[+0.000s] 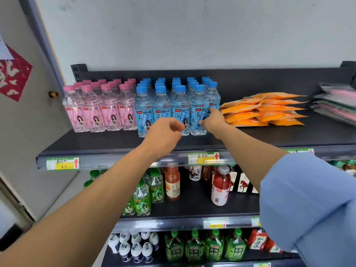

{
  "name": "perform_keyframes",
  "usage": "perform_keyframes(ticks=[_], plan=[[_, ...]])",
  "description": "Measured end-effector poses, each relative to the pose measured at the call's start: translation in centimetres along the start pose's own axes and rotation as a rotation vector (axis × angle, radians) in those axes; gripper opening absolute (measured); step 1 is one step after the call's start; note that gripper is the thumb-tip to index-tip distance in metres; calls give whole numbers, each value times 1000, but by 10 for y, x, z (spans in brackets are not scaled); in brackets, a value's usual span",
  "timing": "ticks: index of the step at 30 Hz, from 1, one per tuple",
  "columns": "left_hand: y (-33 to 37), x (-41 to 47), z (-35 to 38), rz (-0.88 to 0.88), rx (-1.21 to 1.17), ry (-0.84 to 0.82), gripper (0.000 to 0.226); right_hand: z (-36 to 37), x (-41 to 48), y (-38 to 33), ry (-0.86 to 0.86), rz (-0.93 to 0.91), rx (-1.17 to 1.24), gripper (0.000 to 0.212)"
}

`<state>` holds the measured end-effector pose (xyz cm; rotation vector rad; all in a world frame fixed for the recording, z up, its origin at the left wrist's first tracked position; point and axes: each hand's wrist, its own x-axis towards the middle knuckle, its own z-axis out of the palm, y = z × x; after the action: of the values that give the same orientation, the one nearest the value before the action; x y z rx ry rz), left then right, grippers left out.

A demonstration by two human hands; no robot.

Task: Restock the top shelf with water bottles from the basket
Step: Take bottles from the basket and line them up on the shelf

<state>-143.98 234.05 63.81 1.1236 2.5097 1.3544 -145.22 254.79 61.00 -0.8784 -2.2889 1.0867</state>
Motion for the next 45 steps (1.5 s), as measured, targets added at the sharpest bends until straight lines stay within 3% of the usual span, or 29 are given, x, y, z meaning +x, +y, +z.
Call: perform_keyframes(ticks=[4, 8, 12, 16, 21, 24, 31, 35, 39, 45], plan=[[1, -6, 2, 5, 19, -2, 22, -3, -11, 2, 120, -5, 11, 42], [4, -16, 8, 27, 12, -19, 22, -8, -40, -9, 283, -94, 77, 26], [1, -33, 20, 54, -16, -59, 20, -8, -83, -14, 261, -209, 146, 18], [-23, -67, 34, 66, -18, -216, 17, 5, -143, 7, 171, -205, 182, 12], [-76, -123, 59, 41, 44, -480, 21, 45, -222, 54, -68, -28, 203, 25], [-112, -152, 71, -1, 88, -576, 17, 82, -254, 96, -150, 104, 123, 20], [-170, -198, 114, -174, -10, -666, 19, 147, -299, 217, -384, 472, -141, 13], [-197, -213, 160, -190, 7, -698, 24, 177, -323, 284, -496, 643, -375, 14], [-227, -225, 209, -200, 21, -724, 26, 200, -343, 348, -585, 669, -591, 23], [-275, -246, 272, -218, 13, -746, 25, 247, -373, 449, -602, 789, -648, 35]])
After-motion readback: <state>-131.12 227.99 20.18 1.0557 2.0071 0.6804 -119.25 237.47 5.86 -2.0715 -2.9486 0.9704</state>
